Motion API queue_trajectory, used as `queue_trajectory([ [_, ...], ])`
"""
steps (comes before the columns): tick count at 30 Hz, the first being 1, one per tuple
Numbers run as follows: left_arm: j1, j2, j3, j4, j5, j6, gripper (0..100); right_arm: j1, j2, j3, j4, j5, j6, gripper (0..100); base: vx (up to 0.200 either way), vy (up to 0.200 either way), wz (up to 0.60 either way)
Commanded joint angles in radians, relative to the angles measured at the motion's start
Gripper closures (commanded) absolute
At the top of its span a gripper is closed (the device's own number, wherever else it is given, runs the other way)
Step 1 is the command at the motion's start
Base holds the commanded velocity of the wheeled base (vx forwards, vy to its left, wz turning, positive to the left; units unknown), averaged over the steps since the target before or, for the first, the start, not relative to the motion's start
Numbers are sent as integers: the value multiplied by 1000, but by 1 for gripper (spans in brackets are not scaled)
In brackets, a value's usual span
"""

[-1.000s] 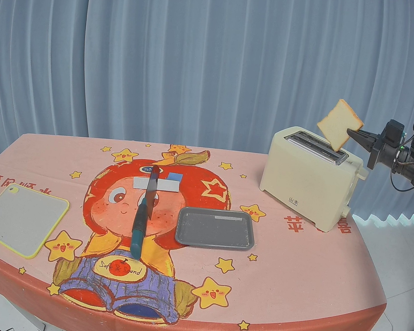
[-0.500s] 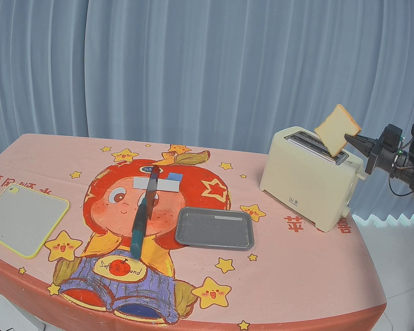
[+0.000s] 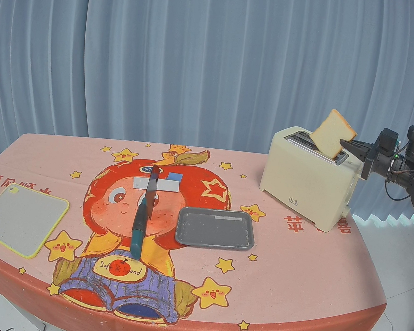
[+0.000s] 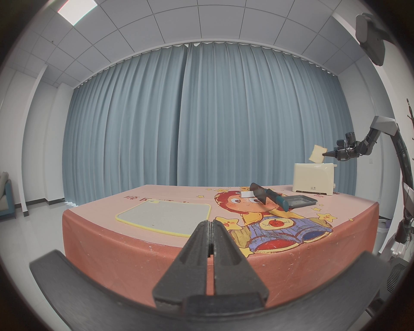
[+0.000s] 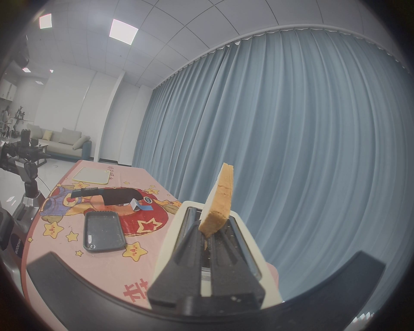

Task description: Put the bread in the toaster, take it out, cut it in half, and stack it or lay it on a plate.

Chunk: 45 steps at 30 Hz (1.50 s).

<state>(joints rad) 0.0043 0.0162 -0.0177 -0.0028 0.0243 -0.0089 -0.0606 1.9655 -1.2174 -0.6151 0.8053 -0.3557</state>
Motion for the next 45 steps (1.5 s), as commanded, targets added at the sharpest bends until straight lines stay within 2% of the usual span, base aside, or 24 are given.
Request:
queue_trajectory([
  [1, 0, -16, 18, 0, 0, 0, 100, 16, 4, 3, 2, -2, 0, 100, 0, 0, 0],
  [16, 0, -16, 18, 0, 0, 0, 100, 15, 61, -68, 14, -6, 1, 100, 0, 0, 0],
  [31, 0, -16, 18, 0, 0, 0, 100, 13, 59, -13, 11, -6, -2, 100, 0, 0, 0],
  [45, 0, -16, 18, 0, 0, 0, 100, 10, 61, -11, 12, -6, -8, 100, 0, 0, 0],
])
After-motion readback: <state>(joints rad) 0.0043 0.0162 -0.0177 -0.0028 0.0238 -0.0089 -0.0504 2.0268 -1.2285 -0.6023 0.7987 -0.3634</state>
